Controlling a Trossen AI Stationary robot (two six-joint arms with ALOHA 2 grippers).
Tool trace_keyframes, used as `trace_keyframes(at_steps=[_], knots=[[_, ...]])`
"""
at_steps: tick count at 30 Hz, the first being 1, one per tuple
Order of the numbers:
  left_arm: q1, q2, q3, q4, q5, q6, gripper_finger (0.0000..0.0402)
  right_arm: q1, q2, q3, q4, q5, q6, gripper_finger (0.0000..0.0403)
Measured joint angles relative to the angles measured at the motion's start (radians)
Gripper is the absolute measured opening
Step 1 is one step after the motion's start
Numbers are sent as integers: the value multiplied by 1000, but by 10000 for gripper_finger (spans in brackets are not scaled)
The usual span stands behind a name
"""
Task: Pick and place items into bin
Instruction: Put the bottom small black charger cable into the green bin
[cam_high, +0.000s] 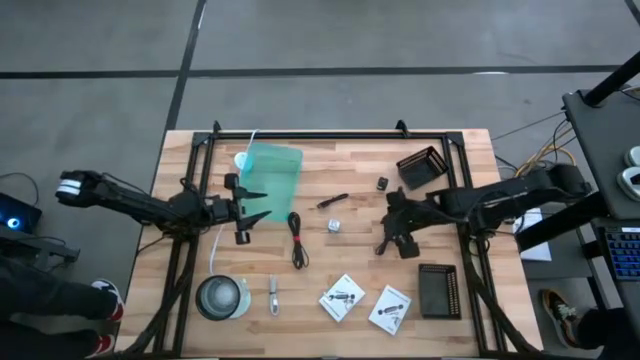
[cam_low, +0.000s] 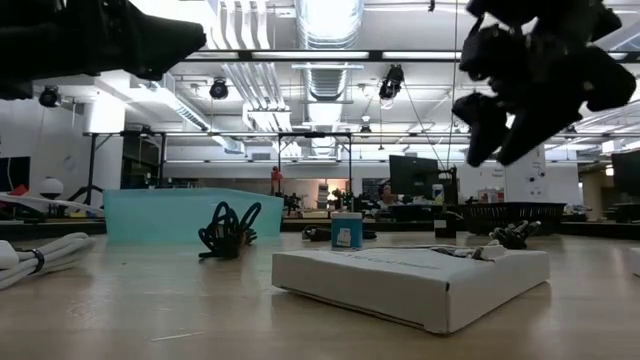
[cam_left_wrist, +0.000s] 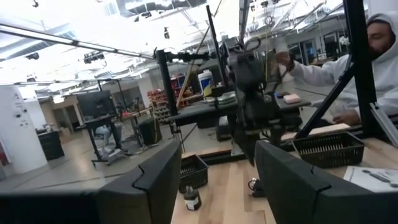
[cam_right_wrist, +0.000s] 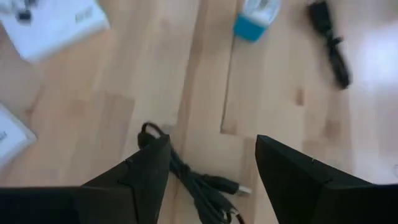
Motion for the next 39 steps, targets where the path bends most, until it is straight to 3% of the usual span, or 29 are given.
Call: trace_keyframes(at_steps=[6, 14, 22, 29, 37, 39], knots=[[1, 60, 2, 40, 0, 48, 190, 7, 127, 12, -40, -62, -8, 221], [1, 118, 2, 120, 0, 90, 190, 13, 241, 13, -39, -66, -86, 221], [2, 162, 2, 172, -4, 105, 190, 17, 301, 14, -36, 8, -165, 207], [2, 162, 2, 171, -6, 105, 190, 16, 306, 14, -57, 49, -151, 151], [2, 162, 2, 169, -31, 127, 190, 16, 306, 14, -62, 40, -20, 32], [3, 162, 2, 170, -31, 129, 190, 15, 306, 14, -62, 28, -13, 19]])
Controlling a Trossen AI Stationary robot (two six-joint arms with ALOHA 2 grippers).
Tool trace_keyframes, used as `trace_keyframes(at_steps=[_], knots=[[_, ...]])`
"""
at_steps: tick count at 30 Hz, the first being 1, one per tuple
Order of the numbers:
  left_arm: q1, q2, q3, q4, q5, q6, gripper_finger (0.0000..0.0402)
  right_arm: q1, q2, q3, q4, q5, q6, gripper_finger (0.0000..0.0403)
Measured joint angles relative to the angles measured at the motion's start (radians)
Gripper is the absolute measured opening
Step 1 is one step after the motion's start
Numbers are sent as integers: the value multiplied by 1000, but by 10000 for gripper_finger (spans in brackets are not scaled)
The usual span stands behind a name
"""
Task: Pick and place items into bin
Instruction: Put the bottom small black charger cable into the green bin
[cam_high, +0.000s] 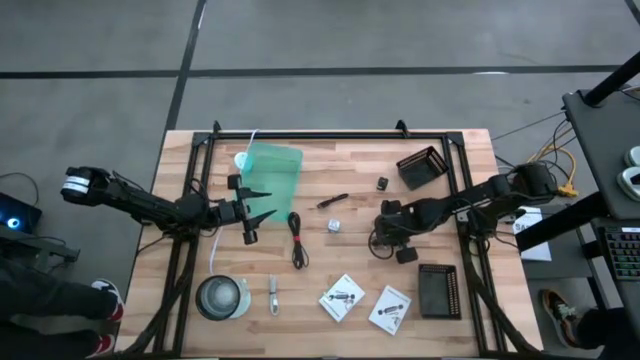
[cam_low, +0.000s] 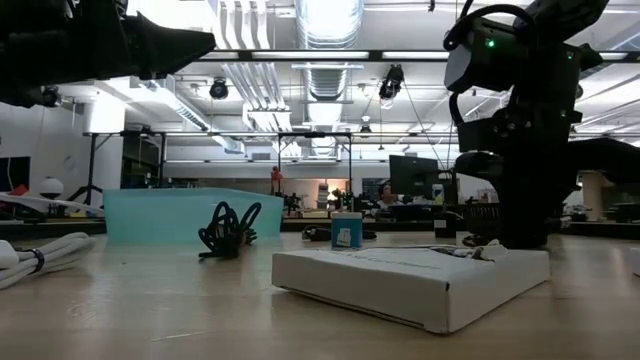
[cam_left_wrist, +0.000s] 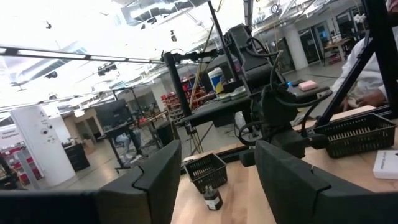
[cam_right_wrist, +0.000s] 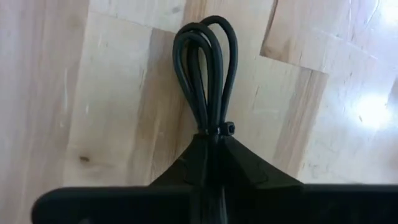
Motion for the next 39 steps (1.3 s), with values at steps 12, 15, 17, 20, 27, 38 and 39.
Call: trace_keyframes(at_steps=[12, 15, 17, 20, 27, 38, 39], knots=[[1, 3, 0, 0, 0, 1, 190, 1, -5, 131, -155, -36, 132, 14], [1, 2, 0, 0, 0, 1, 190, 2, -20, 175, -167, -37, 147, 14], [1, 2, 0, -2, 0, 1, 190, 2, -32, 202, -168, -34, 142, 14], [1, 2, -1, -3, 1, 1, 190, 1, -49, 231, -159, 0, 124, 13], [6, 26, 12, -1, 8, 1, 190, 0, -126, 138, 209, 236, 32, 13], [6, 239, 142, -4, 64, -9, 195, 1, -129, -5, 884, 247, -174, 13], [6, 256, 165, -6, 75, -9, 200, 1, -123, -5, 904, 247, -174, 13]])
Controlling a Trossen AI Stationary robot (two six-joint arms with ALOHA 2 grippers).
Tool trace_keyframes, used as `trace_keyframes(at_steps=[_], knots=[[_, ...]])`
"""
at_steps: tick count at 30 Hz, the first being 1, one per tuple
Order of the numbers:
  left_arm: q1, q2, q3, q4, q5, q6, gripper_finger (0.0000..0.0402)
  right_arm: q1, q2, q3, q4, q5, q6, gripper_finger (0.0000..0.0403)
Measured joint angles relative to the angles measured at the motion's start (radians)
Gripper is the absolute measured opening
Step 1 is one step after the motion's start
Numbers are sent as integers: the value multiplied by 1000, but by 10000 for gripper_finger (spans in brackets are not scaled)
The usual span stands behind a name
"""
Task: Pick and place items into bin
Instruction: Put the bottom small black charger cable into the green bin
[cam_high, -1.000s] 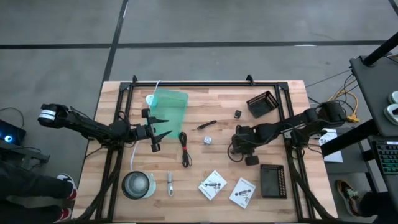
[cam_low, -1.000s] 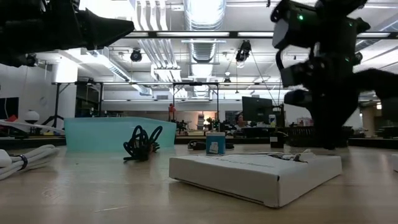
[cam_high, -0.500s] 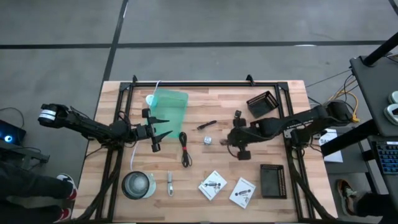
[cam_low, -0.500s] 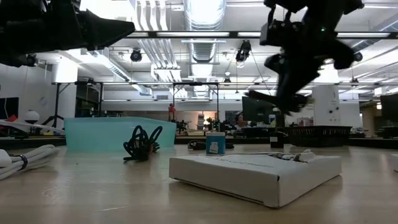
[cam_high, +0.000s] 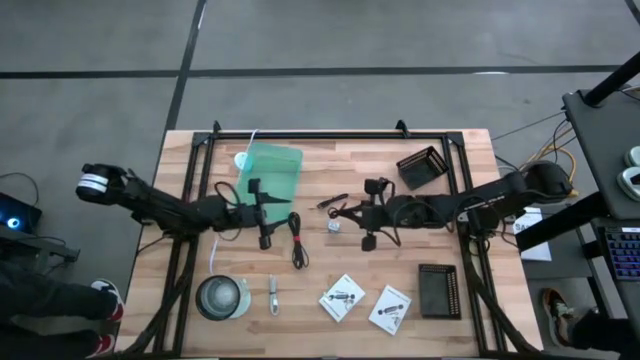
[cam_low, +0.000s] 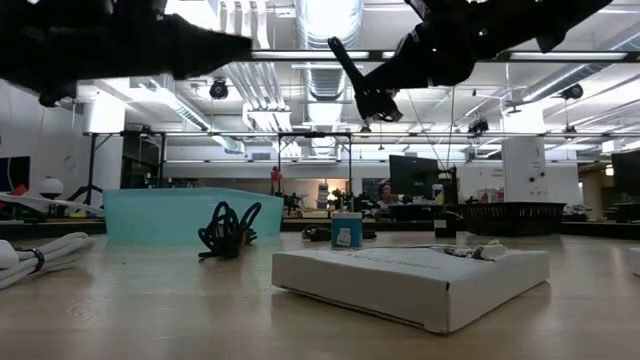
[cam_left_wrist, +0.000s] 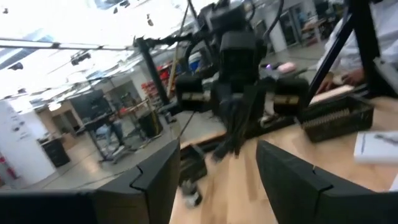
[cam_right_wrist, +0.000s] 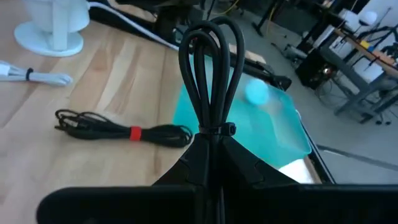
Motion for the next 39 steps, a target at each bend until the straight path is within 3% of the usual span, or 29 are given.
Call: trace_keyframes(at_steps=[7, 23, 39], knots=[[0, 116, 158, -1, 28, -25, 240, 1, 3, 1, 35, 50, 21, 13], [35, 373, 414, 2, 62, -19, 242, 0, -15, 1, 80, 56, -23, 13], [91, 411, 449, -6, 60, -24, 242, 0, -44, 1, 83, 49, -38, 13]])
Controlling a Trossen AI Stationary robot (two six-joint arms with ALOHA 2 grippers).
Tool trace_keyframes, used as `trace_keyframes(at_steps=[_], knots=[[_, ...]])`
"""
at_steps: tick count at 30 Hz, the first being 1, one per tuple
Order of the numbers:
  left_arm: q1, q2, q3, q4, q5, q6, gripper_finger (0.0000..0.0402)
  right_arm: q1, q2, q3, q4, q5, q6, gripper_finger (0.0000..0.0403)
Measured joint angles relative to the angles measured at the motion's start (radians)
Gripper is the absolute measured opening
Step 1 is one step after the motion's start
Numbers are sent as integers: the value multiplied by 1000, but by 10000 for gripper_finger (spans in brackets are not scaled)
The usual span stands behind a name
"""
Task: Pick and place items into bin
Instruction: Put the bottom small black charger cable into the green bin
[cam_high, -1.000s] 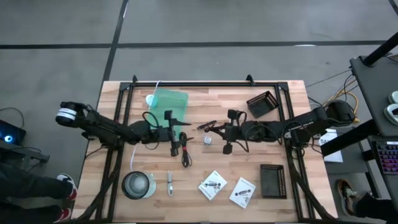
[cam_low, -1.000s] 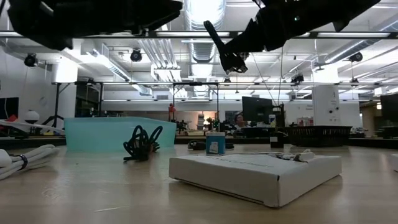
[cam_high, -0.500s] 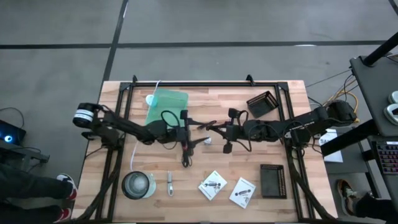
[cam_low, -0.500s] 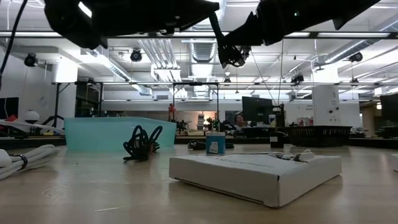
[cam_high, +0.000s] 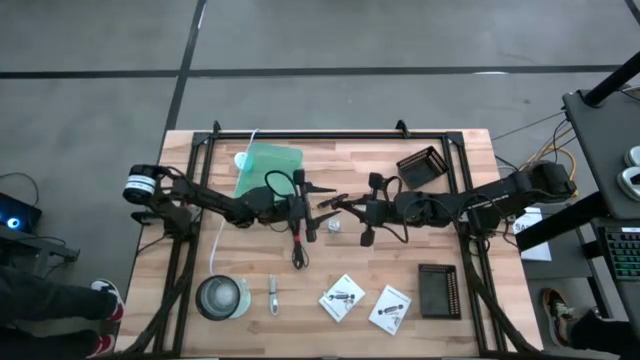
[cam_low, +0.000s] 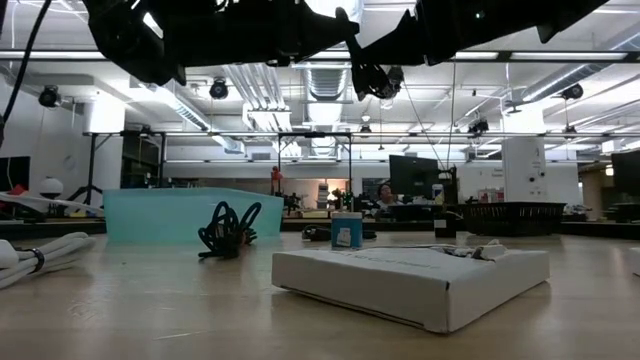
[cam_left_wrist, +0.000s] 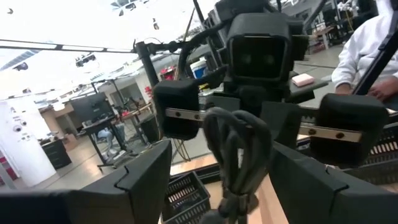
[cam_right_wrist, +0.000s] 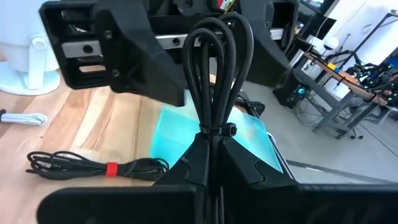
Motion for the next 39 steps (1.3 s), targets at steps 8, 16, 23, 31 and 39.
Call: trace_keyframes(at_steps=[8, 16, 23, 31, 39], knots=[[6, 2, 0, -11, 31, 3, 211, 0, -5, 0, 4, 0, -9, 13], [8, 2, 13, -17, 40, 7, 82, 0, -8, 0, 8, -23, -6, 13], [13, 2, 28, -30, 46, 52, 9, -1, -10, 0, 10, -21, -9, 13], [20, -8, 30, -37, 38, 88, 5, 0, -12, 2, 5, 25, -6, 25], [28, -58, 32, -70, 26, 116, 3, 0, -27, 1, -53, 31, 45, 123]])
